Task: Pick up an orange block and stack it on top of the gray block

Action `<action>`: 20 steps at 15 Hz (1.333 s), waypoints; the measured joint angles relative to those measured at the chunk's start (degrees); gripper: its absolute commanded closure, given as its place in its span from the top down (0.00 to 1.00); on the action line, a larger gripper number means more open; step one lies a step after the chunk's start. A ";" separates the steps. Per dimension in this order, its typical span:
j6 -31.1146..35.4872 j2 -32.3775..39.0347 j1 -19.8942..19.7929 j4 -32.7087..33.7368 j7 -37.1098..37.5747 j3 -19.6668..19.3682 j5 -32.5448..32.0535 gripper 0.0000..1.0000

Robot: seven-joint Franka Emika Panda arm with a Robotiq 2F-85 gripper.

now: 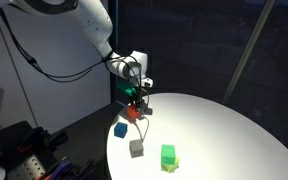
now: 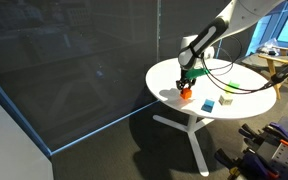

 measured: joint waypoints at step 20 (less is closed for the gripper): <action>-8.42 -15.65 0.44 -5.82 4.83 -2.70 -2.02 0.30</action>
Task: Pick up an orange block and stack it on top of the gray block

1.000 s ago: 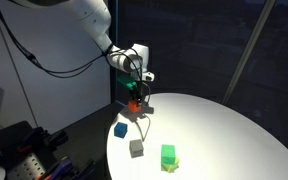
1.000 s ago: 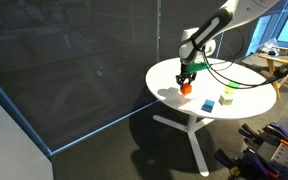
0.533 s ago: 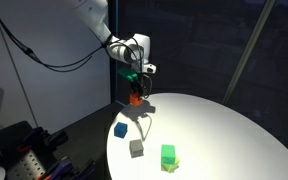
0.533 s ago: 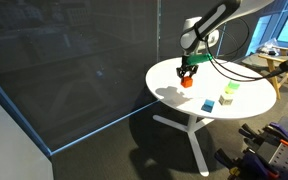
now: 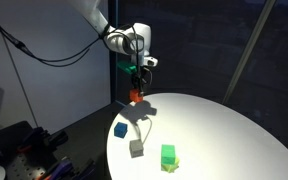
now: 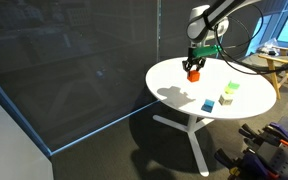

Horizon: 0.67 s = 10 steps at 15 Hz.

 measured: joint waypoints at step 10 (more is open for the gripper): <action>-0.68 -8.76 -1.73 -8.64 0.48 -2.62 -0.71 0.30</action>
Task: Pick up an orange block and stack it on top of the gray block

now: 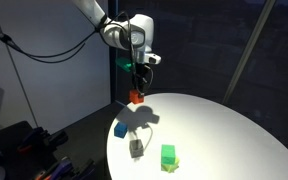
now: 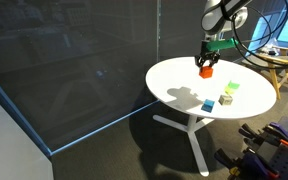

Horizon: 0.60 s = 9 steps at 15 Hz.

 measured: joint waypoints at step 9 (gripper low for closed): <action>2.87 -3.43 -4.65 -6.27 -0.25 -0.45 0.04 0.30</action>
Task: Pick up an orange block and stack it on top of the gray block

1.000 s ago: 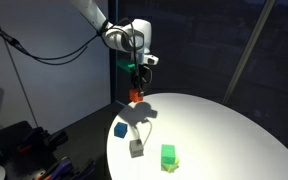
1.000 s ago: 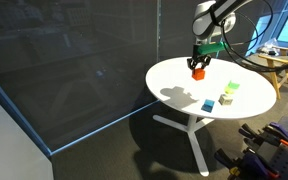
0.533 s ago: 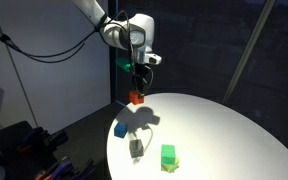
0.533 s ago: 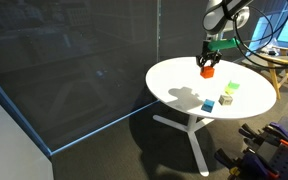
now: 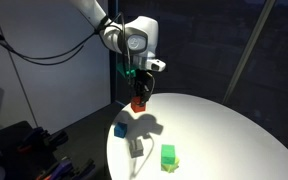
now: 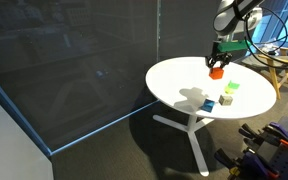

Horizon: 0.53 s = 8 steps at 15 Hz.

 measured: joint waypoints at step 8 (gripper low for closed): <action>8.83 -0.15 -1.19 -6.87 -1.48 -0.31 0.00 0.30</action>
